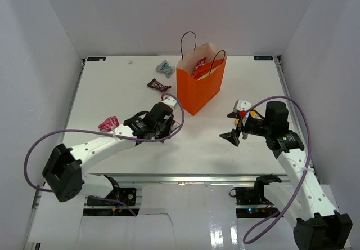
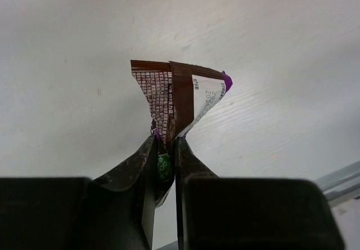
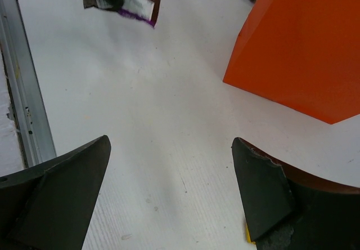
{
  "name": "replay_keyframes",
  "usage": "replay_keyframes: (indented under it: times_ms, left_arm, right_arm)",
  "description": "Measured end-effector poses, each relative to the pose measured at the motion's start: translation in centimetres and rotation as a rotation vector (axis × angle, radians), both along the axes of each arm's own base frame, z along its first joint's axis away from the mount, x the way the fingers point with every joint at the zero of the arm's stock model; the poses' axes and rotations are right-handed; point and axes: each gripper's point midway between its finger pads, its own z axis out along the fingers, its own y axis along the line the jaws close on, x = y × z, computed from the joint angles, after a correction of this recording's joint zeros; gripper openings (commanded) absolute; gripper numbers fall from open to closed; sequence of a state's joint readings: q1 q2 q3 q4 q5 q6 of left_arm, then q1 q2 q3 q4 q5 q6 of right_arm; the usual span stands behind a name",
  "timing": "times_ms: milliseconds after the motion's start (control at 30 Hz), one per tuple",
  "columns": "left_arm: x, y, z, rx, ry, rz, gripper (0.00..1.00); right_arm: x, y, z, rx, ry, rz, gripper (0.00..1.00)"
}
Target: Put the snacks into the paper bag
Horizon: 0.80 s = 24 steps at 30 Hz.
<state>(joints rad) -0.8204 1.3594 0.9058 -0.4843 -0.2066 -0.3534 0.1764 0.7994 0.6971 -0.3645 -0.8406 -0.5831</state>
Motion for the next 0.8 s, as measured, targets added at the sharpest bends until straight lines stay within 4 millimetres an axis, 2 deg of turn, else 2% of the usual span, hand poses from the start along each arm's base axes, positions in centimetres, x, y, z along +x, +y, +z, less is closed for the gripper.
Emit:
replay_keyframes:
  times_ms: [100,267,333,433,500,567,633,700,767,800]
  left_arm:
    - [1.9,-1.7,7.3,-0.121,-0.144,-0.008,0.17]
    - [6.1,-4.6,21.4,-0.303,-0.413,-0.015,0.17]
    - [7.9,-5.5,26.0,-0.348,-0.503,-0.015,0.17]
    - [11.2,-7.5,30.6,-0.379,-0.599,-0.015,0.17]
    - [13.9,-9.1,31.9,-0.381,-0.639,-0.016,0.17]
    - [16.1,-10.6,31.6,-0.360,-0.650,-0.019,0.17]
    - [18.7,-12.2,30.1,-0.328,-0.646,-0.024,0.18]
    - [20.8,-13.5,28.5,-0.302,-0.638,-0.029,0.24]
    - [22.3,-14.6,26.1,-0.267,-0.613,-0.040,0.36]
    - [22.9,-15.0,24.7,-0.250,-0.592,-0.046,0.51]
  right_arm:
    - [0.0,0.0,0.0,0.000,0.000,-0.001,0.94]
    - [0.2,-0.2,0.0,-0.004,-0.001,-0.012,0.94]
    - [0.3,-0.4,-0.1,-0.006,-0.002,-0.021,0.94]
    - [0.5,-0.6,-0.1,-0.008,-0.002,-0.034,0.94]
    - [0.6,-0.7,-0.1,-0.008,-0.003,-0.040,0.94]
    - [0.7,-0.9,-0.1,-0.009,-0.003,-0.046,0.94]
    - [0.8,-1.0,-0.1,-0.009,-0.004,-0.050,0.94]
    - [0.8,-1.0,-0.1,-0.009,-0.004,-0.053,0.94]
    - [0.8,-1.1,-0.1,-0.009,-0.004,-0.055,0.94]
    - [0.9,-1.1,-0.1,-0.010,-0.004,-0.057,0.94]
